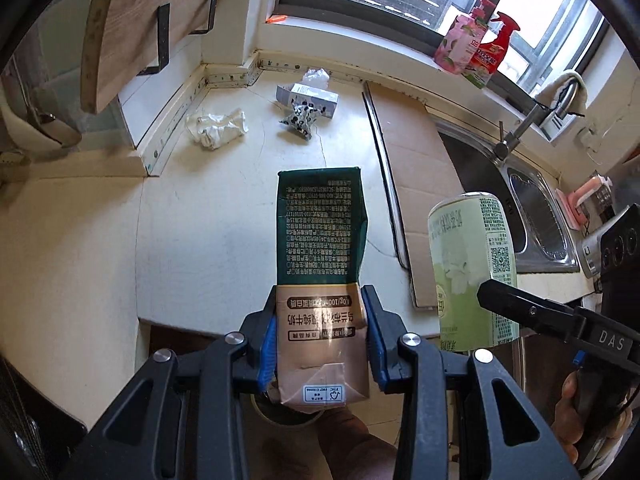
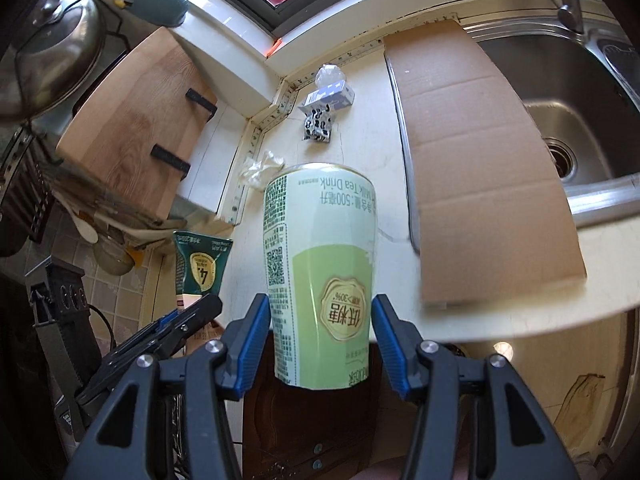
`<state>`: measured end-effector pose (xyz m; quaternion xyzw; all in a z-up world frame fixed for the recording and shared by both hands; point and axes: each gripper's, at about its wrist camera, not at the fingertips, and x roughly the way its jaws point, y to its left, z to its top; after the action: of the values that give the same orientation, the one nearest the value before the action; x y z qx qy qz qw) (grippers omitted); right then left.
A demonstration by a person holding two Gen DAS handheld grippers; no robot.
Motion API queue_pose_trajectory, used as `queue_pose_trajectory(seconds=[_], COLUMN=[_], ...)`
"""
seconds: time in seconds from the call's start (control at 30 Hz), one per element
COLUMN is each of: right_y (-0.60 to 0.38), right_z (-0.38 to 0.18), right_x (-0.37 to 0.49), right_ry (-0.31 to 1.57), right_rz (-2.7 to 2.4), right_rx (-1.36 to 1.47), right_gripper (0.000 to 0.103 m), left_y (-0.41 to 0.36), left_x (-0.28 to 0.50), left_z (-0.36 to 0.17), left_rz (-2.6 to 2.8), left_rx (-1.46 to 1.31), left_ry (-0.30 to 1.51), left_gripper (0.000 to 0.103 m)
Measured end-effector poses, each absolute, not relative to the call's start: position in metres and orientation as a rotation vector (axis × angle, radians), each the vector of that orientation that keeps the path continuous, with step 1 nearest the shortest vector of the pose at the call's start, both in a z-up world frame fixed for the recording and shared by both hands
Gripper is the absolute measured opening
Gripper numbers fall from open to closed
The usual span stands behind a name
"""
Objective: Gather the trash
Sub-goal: 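Carry the milk carton and tea cup down over the trash bin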
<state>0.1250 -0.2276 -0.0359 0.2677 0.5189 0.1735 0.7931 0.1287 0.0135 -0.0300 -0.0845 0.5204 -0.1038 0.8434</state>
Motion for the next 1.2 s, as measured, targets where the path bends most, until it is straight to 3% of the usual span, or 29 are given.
queue_pose_trajectory(seconds=[0.6,1.2], right_y=[-0.201,-0.205], right_z=[-0.094,-0.198], right_x=[-0.019,-0.058], right_ry=[1.240,1.504], right_rz=[0.245,0.156], right_rx=[0.513,0.436], right_gripper=[0.052,0.052], left_y=[-0.007,-0.024], left_x=[0.035,-0.008], left_z=[-0.127,-0.237], left_rz=[-0.289,-0.285], left_rx=[-0.079,-0.069], left_ry=[1.280,1.454], left_gripper=[0.035,0.035])
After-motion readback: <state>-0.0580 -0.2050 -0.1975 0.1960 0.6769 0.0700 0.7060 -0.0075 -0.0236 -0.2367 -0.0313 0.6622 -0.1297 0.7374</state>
